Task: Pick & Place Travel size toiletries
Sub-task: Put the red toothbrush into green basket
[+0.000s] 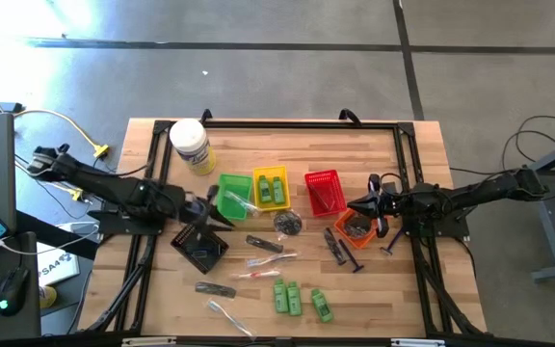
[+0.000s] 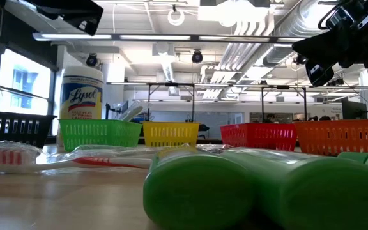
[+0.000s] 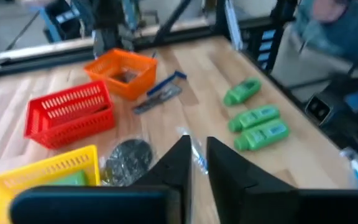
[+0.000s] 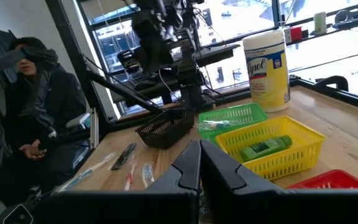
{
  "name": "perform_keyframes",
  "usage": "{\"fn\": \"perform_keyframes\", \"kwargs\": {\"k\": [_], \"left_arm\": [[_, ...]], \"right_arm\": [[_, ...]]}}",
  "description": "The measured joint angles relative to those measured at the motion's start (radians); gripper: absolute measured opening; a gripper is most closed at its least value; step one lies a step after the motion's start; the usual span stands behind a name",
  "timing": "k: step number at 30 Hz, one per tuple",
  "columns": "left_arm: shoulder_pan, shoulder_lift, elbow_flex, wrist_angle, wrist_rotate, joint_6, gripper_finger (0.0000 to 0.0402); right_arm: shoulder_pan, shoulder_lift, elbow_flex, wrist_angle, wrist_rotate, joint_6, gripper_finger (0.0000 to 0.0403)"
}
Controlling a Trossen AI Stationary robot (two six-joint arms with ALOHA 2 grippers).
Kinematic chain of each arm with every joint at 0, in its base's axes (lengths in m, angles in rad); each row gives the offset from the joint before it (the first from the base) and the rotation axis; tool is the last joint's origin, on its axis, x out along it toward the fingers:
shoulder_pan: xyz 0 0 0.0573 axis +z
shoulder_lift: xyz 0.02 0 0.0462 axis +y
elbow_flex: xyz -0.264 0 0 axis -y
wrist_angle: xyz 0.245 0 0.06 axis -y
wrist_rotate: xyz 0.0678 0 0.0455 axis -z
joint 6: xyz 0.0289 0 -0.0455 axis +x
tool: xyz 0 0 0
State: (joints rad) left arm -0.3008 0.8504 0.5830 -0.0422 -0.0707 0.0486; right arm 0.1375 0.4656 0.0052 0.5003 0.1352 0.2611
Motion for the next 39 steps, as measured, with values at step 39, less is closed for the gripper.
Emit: {"fn": "perform_keyframes", "kwargs": {"k": [39], "left_arm": [[-0.184, 0.787, 0.483, -0.269, 0.029, -0.215, 0.0111]], "right_arm": [[0.0, 0.002, 0.0, 0.005, -0.003, 0.0, 0.0002]]}}
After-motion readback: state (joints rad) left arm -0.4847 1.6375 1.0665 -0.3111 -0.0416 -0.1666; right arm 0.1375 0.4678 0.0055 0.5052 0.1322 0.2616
